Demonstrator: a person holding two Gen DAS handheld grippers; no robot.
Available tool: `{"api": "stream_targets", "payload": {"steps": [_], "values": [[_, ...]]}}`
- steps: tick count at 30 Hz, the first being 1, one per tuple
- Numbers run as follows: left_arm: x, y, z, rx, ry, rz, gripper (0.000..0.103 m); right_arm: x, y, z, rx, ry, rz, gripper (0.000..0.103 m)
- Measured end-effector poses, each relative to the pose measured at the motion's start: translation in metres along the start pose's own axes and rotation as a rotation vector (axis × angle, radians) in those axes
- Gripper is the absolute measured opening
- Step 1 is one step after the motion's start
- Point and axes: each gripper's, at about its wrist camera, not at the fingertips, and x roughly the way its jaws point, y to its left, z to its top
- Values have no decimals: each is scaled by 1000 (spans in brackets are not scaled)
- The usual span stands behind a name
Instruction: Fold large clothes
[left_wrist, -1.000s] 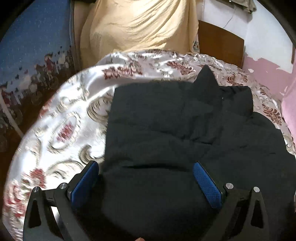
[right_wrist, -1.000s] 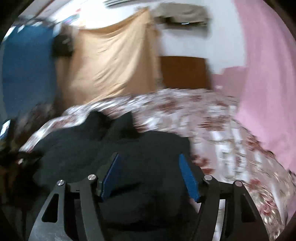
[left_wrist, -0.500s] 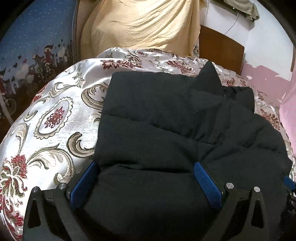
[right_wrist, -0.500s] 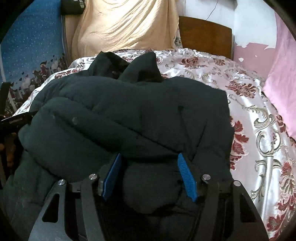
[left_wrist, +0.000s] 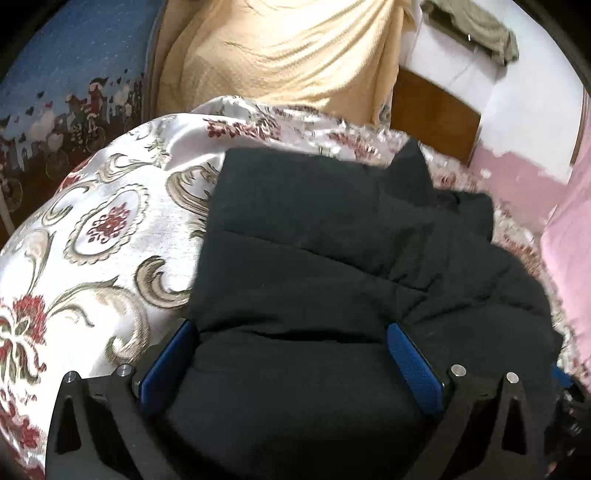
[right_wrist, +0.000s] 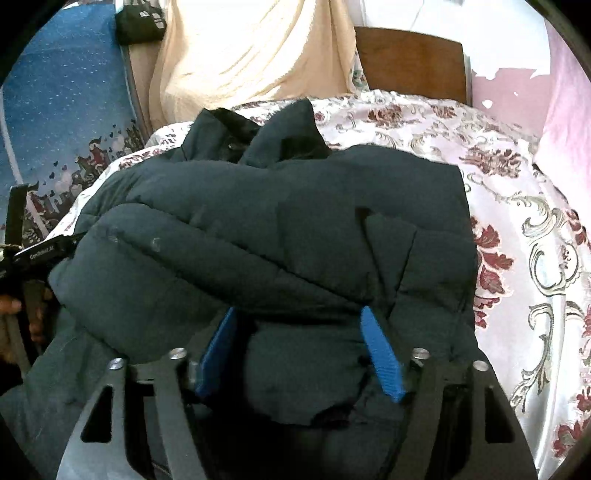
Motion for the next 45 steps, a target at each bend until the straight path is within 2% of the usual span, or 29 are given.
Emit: {"api": "stream_targets", "payload": {"steps": [1, 2, 3, 7, 9, 11, 13, 17, 18, 21, 24, 26, 30, 32, 33, 35, 37, 38, 39, 40, 43, 45], "values": [[-5, 4, -1, -19, -18, -18, 103, -4, 3, -1, -13, -14, -8, 79], [-13, 9, -2, -47, -44, -43, 103, -10, 6, -2, -27, -33, -22, 92], [-18, 13, -3, -69, -61, -60, 103, -16, 8, -3, -34, -54, -37, 96], [-37, 31, 0, -183, -87, -104, 103, -48, 3, -3, -2, -154, -43, 97], [-35, 31, 13, -206, -18, -113, 103, -60, -5, 0, 42, -180, -21, 97], [-30, 24, 33, -181, 56, -133, 103, -64, -13, 4, 92, -167, -11, 97], [-27, 15, 54, -146, 88, -144, 103, -61, -19, 13, 138, -127, -5, 97], [-9, -18, 117, -125, 106, -125, 103, -32, -29, 59, 222, 18, 69, 97], [1, -28, 131, -110, 117, -123, 103, -19, -34, 80, 256, 65, 87, 97], [38, -64, 162, -56, 155, -106, 103, 17, -36, 131, 262, 129, 67, 97], [72, -95, 184, 2, 194, -123, 103, 54, -36, 172, 285, 140, 26, 97], [100, -114, 194, 44, 225, -94, 103, 77, -37, 194, 333, 133, 38, 97], [137, -129, 203, 61, 230, -32, 103, 127, -33, 227, 382, 143, 30, 97], [151, -133, 207, 55, 233, -2, 102, 146, -26, 235, 398, 159, 46, 91], [156, -135, 209, 57, 231, 0, 99, 157, -23, 240, 401, 171, 55, 86], [163, -138, 210, 85, 225, 4, 86, 173, -13, 242, 393, 181, 54, 60], [165, -140, 207, 122, 227, -9, 51, 180, -8, 241, 380, 188, 39, 51], [164, -139, 205, 135, 226, -34, 42, 180, -7, 240, 372, 190, 37, 42], [162, -137, 204, 137, 225, -60, 20, 179, -6, 237, 367, 184, 33, 37], [157, -134, 203, 128, 220, -89, 8, 174, -10, 236, 372, 172, 35, 28], [130, -127, 201, 115, 157, -106, 6, 147, -19, 229, 371, 106, 64, 18], [105, -123, 199, 124, 106, -134, 6, 125, -23, 225, 338, 67, 78, 16]]}}
